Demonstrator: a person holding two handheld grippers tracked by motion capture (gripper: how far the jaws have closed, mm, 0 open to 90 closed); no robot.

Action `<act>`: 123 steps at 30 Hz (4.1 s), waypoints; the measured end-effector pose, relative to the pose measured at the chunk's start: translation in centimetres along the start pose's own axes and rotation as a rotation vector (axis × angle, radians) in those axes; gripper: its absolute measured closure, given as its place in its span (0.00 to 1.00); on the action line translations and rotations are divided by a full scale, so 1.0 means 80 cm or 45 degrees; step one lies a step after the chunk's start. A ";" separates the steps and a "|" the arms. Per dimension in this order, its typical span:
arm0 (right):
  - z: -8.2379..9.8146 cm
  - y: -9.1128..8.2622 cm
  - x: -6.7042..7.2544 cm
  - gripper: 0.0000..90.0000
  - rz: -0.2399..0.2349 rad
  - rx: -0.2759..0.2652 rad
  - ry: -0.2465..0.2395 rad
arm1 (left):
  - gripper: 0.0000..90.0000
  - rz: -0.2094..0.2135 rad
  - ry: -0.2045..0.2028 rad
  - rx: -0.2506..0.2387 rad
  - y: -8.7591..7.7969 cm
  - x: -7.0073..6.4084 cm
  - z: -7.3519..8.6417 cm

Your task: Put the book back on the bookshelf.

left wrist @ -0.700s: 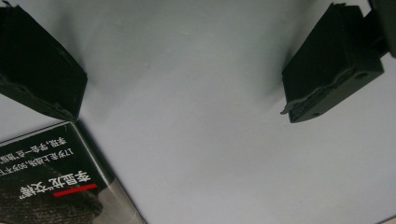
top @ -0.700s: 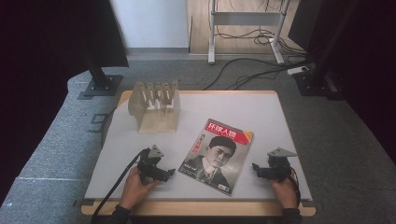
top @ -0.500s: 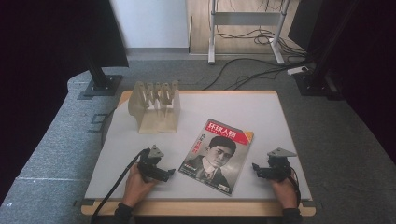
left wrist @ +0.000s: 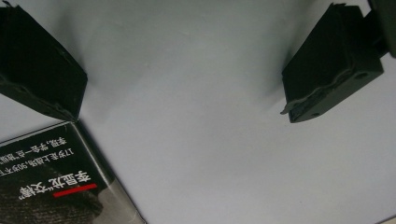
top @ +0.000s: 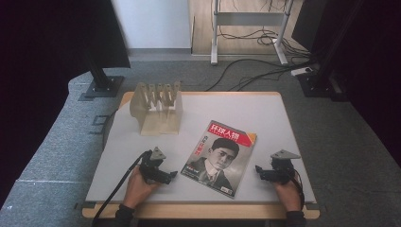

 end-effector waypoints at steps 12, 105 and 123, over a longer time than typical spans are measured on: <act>0.000 0.000 0.000 0.17 0.001 -0.001 -0.002 | 0.00 0.066 0.048 0.005 0.005 -0.019 -0.005; -0.056 0.088 0.010 0.14 -0.183 0.059 -0.028 | 0.01 0.163 0.157 0.010 0.015 -0.095 -0.015; -0.068 0.102 -0.014 0.14 -0.138 0.064 0.000 | 0.00 0.139 0.111 0.007 0.022 -0.087 -0.014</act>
Point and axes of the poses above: each handheld gripper's, and its own axes: y roughly forward along the jaws, z roughly out of its underside, x roughly to its left, the point moved 8 cm from there along y, roughly forward along the jaws, and after that the axes turned 12 degrees about -x, right-handed, at the moved point
